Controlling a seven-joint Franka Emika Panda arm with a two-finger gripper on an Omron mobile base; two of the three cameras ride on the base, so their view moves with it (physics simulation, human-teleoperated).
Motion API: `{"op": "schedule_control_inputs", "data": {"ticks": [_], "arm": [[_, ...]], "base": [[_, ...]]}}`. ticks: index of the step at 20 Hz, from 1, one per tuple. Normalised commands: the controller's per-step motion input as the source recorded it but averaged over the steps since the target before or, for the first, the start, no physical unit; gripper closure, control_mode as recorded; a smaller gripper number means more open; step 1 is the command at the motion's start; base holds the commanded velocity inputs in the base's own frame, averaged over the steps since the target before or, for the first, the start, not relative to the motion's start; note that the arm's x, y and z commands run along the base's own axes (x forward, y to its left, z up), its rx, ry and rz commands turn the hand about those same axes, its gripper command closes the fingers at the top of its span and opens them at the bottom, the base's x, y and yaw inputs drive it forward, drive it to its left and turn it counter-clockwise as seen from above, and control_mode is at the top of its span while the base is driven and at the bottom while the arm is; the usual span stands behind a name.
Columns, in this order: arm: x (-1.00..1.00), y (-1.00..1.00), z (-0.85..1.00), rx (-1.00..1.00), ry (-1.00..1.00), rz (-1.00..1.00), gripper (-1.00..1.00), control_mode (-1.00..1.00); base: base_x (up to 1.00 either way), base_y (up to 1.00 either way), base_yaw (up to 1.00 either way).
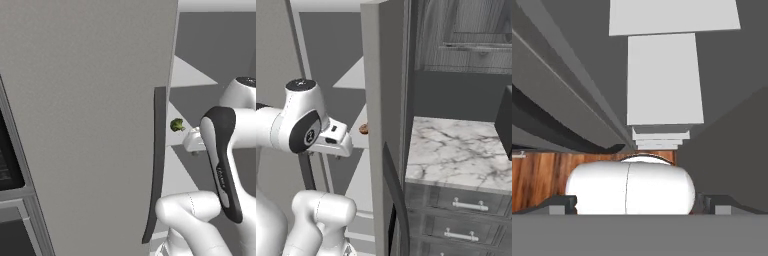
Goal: Take the mushroom, broccoli, and mushroom from the freezer and place them in the bowl on the counter.
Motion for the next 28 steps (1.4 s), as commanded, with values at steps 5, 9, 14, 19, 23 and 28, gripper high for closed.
{"op": "schedule_control_inputs", "data": {"ticks": [5,9,14,19,23,28], "arm": [[0.4,-0.54,-0.23,0.0,0.0,0.0,-1.0,-1.0],[0.66,-0.11,-0.22,0.0,-0.02,0.0,-1.0,-1.0],[0.67,-0.06,-0.19,0.0,-0.04,0.0,-1.0,-1.0],[0.6,-0.15,-0.21,0.0,-0.02,0.0,-1.0,-1.0],[0.14,-0.25,-0.23,0.0,-0.15,0.0,-1.0,-1.0],[0.46,-0.12,-0.2,0.0,-0.2,0.0,-1.0,-1.0]], "base": [[0.0,0.0,0.0],[0.0,0.0,0.0],[0.0,0.0,0.0],[0.0,0.0,0.0],[0.0,0.0,0.0],[0.0,0.0,0.0]]}}
